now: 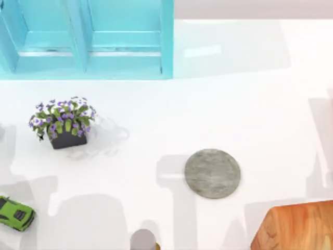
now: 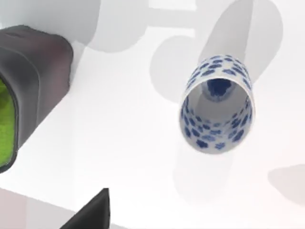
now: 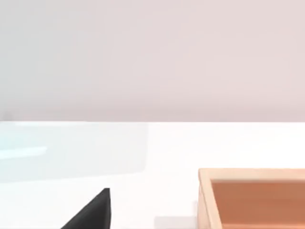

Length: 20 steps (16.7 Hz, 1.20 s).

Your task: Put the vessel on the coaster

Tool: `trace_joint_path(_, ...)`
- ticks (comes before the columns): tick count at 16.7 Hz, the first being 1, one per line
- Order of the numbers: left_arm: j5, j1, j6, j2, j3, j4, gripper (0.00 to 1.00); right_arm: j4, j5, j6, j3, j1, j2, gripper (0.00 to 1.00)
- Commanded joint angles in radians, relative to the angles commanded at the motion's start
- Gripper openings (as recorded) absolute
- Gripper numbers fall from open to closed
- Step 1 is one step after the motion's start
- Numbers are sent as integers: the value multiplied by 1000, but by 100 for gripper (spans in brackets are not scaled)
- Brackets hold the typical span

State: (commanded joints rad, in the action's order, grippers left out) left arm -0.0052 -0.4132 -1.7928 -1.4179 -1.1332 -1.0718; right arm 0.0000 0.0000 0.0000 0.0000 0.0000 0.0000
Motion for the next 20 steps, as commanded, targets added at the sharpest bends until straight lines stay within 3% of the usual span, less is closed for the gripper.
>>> trace_joint_path(5,3,-51,-239,-191,-138,-136,100,0,0,0,0,0,0,100)
trace_joint_path(13,4,-52,-268,-213,-149,-148,100,0,0,0,0,0,0,100)
trace_joint_path(20,5,-58,-271,-291,34,121,100,0,0,0,0,0,0,100)
